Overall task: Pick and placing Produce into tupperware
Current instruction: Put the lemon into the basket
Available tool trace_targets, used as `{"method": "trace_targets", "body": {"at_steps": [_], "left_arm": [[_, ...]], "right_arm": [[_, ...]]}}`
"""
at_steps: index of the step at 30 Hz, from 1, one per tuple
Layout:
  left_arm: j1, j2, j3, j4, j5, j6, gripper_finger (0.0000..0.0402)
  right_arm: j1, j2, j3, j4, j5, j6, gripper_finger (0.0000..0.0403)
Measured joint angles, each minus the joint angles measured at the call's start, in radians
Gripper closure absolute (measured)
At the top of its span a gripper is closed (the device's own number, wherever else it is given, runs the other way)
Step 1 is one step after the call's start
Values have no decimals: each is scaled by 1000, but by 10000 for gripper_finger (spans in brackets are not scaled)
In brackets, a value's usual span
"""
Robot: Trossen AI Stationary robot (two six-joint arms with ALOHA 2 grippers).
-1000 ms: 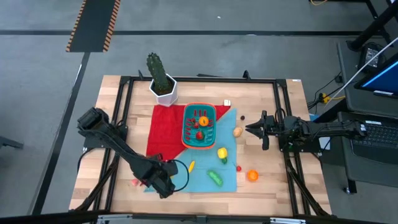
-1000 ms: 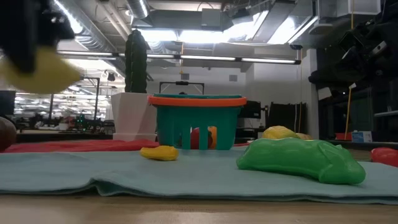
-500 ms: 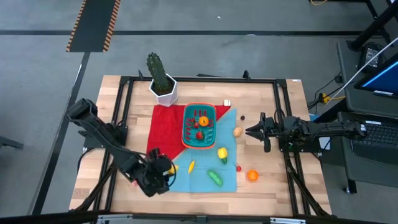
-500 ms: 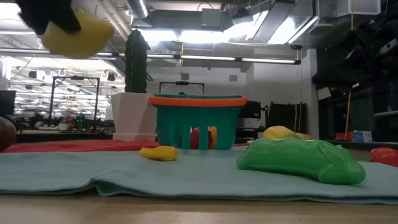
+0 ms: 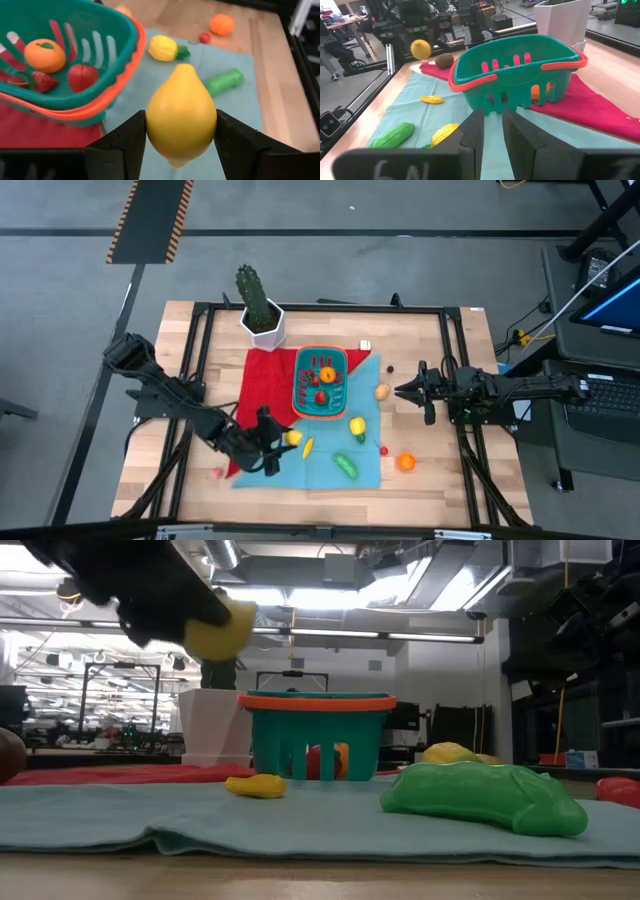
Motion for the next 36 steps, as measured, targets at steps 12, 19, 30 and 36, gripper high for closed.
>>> {"method": "trace_targets", "body": {"at_steps": [12,19,30,36], "left_arm": [[187,0,-82,431,330,391,210],[341,4,-82,434,416,414,210],[531,5,-82,431,466,411,210],[579,5,-82,430,406,409,210]], "right_arm": [[0,0,0,0,2,-4,330],[0,0,0,1,3,-4,330],[0,0,0,7,35,-4,330],[0,0,0,12,56,-23,330]]}}
